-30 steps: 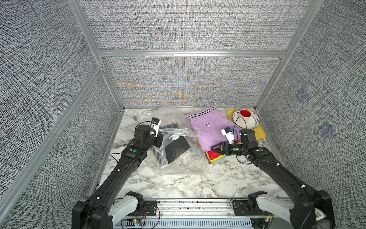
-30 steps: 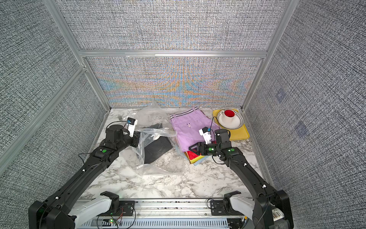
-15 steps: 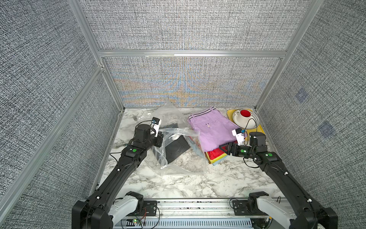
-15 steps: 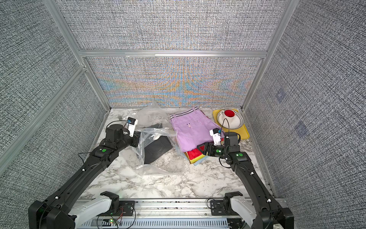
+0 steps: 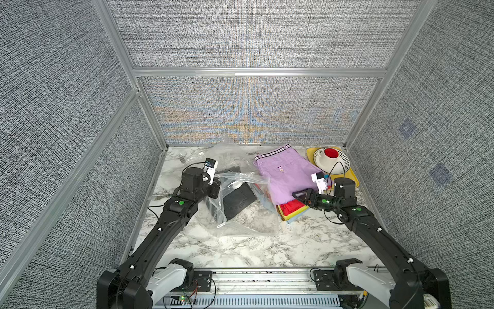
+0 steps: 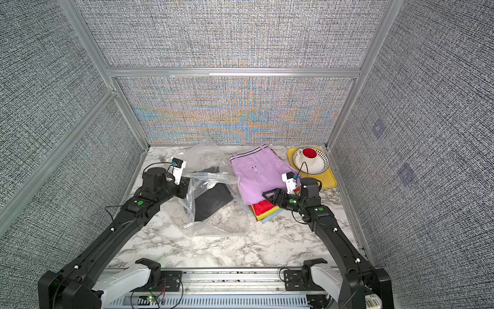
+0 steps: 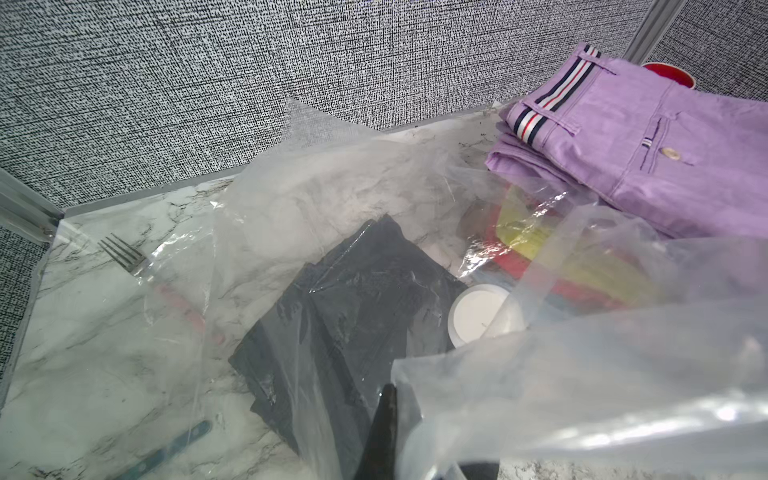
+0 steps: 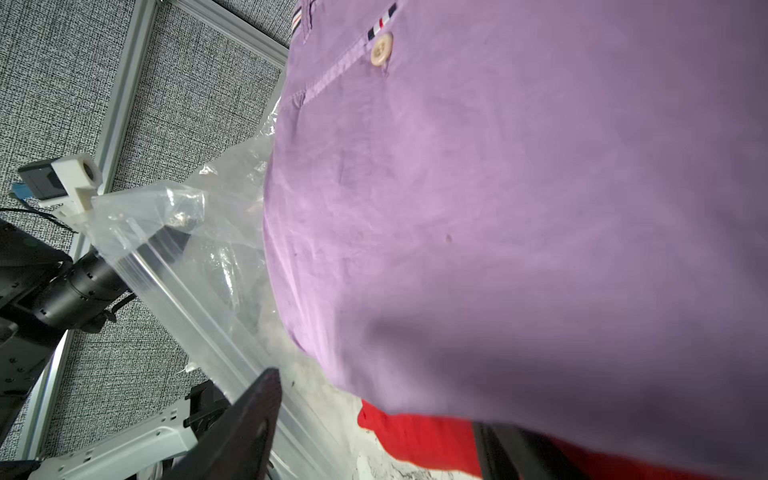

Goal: Take the trousers out of the vacuum bag
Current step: Place the trousers at the center of the board.

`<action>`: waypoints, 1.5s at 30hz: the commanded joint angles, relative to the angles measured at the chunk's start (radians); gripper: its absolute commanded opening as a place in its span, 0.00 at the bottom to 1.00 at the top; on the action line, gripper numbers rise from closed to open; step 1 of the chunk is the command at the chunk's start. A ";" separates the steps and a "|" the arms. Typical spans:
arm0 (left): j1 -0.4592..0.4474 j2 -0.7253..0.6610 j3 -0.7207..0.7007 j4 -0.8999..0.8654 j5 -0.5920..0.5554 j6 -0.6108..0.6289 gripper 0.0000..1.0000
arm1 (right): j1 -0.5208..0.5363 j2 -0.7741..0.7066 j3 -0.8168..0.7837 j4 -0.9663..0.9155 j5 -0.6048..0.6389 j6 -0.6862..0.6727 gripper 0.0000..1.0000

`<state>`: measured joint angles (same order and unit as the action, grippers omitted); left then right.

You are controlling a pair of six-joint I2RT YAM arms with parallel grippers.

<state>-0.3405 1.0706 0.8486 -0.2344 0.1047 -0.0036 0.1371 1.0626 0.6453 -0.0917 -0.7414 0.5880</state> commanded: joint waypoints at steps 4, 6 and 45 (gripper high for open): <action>0.000 -0.026 -0.002 0.008 -0.006 0.002 0.00 | -0.006 0.048 0.027 0.039 0.068 0.051 0.42; -0.001 -0.031 -0.002 0.004 -0.010 0.002 0.00 | -0.011 0.051 0.027 0.029 0.068 0.055 0.23; 0.000 0.041 0.079 -0.009 0.080 0.022 0.00 | -0.085 -0.153 0.339 -0.521 0.263 -0.279 0.57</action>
<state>-0.3405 1.1069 0.9058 -0.2604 0.1505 0.0002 0.0265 0.9230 0.9520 -0.5770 -0.4488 0.3687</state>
